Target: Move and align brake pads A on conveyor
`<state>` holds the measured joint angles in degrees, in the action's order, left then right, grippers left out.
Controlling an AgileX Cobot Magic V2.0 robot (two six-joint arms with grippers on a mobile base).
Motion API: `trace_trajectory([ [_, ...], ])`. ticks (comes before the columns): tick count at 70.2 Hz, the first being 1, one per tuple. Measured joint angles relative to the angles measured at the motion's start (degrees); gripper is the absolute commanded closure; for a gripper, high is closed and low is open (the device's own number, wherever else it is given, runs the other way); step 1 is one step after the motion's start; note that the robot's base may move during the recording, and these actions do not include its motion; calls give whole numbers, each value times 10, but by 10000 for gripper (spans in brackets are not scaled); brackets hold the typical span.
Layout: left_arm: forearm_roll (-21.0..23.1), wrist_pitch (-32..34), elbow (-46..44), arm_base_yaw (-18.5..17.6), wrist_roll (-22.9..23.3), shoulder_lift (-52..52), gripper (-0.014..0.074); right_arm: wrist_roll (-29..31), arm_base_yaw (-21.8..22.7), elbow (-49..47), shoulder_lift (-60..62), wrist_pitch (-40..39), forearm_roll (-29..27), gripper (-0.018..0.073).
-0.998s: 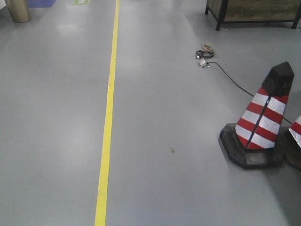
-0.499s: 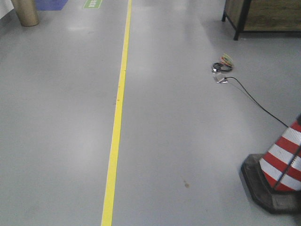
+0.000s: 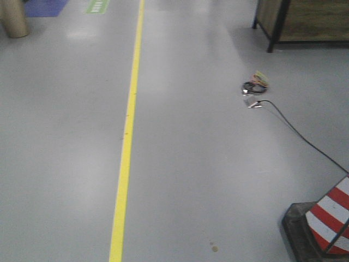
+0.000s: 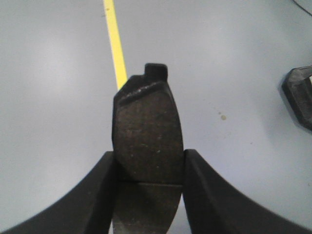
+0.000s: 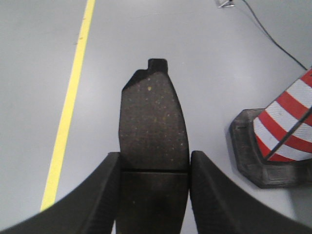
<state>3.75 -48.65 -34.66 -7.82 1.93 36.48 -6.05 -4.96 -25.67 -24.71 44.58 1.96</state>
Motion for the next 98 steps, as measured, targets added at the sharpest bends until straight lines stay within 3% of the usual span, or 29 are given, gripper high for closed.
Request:
trace_trajectory([
  [98, -1, 0, 0, 0, 0, 0, 603, 0, 0, 0, 0, 0, 0, 552],
])
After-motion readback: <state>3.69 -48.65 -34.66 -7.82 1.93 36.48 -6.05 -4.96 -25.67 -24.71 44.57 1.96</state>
